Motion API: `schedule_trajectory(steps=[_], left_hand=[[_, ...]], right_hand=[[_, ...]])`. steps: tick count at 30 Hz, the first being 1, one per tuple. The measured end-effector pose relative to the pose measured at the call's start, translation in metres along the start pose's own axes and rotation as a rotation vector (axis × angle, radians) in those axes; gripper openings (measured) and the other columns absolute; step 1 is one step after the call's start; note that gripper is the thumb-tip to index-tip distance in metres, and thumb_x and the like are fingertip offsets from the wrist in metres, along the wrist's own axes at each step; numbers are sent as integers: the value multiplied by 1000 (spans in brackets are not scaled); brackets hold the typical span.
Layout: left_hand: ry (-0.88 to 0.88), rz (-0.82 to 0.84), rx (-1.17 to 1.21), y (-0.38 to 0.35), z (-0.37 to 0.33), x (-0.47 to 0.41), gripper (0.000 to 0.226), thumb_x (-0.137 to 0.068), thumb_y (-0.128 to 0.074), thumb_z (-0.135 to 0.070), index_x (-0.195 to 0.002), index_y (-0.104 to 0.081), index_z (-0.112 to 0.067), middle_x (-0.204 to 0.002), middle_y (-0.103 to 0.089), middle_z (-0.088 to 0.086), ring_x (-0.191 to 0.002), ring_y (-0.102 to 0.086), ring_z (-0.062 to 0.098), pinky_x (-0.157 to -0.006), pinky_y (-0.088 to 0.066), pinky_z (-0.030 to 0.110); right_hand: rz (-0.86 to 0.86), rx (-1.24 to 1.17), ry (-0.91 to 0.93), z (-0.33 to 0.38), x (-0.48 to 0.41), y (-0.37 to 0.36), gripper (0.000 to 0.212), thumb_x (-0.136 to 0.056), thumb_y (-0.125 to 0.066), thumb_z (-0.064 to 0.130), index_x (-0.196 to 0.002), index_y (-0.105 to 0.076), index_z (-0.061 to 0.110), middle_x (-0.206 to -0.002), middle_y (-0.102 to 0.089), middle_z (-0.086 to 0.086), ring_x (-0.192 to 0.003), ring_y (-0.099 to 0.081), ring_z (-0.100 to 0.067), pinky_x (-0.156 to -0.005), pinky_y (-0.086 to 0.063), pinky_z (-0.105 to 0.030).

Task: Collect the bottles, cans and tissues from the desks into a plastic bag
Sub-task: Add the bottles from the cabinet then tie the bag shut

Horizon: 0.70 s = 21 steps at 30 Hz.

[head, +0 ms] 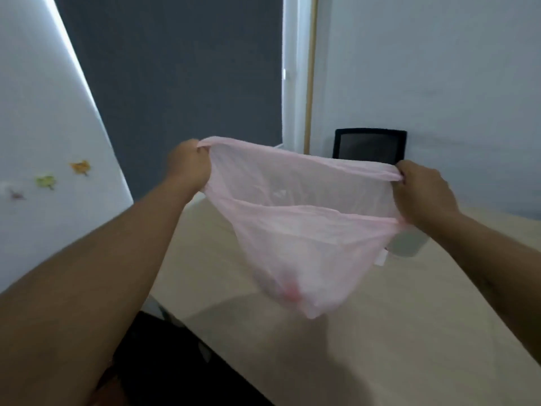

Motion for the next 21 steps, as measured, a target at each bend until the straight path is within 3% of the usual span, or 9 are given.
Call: schedule_trajectory(steps=[3,6,10,14,18,21], left_hand=[[60,-150,-108,77,18,2,38,-102,-31,-22,-110,-64,-6,-110,-63,17,-88,-53,31,-74,-40,36],[127,-281,-182,160,56,17,34,-98,-32,-20,-100,-64,-7,-108,-64,15,-90,-54,30,-74,-41,35],[223,-447,-275,283,102,58,31,-97,-34,-20,-93,-62,-7,-102,-63,13,-87,-54,29,-72,-41,33],[305,-618,-445,406,140,111,31,-98,-36,-20,-97,-63,-6,-102,-64,12,-93,-58,34,-71,-37,32],[417,-715,-625,523,190,177,32,-100,-35,-18,-104,-63,-4,-112,-65,18,-101,-58,37,-74,-37,33],[496,-751,-752,604,233,229,33,-101,-34,-18,-107,-63,-3,-115,-64,21,-102,-58,38,-75,-37,35]], right_hand=[[47,-117,172,64,-26,-16,20,-95,-40,17,-77,-48,14,-78,-54,-12,-69,-49,-32,-60,-37,-35],[55,-217,308,142,-40,-29,20,-97,-37,21,-84,-52,15,-82,-58,-12,-72,-54,-35,-64,-46,-39],[76,-389,469,264,-25,-36,21,-97,-34,23,-88,-52,14,-85,-59,-14,-72,-54,-37,-67,-48,-42],[105,-527,618,392,17,-28,19,-94,-34,17,-86,-50,9,-86,-58,-19,-74,-55,-40,-71,-51,-48],[179,-652,766,523,91,-22,12,-88,-38,7,-80,-46,10,-82,-51,-15,-73,-46,-34,-65,-38,-37],[247,-722,818,611,160,-25,12,-90,-38,10,-83,-47,14,-87,-53,-12,-76,-48,-33,-69,-38,-36]])
Point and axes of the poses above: each hand's wrist, its own x-axis away from the middle knuckle, its own y-axis out of the back of the hand, z = x × y, the point moved 5 cm from there along -x, towards the middle knuckle
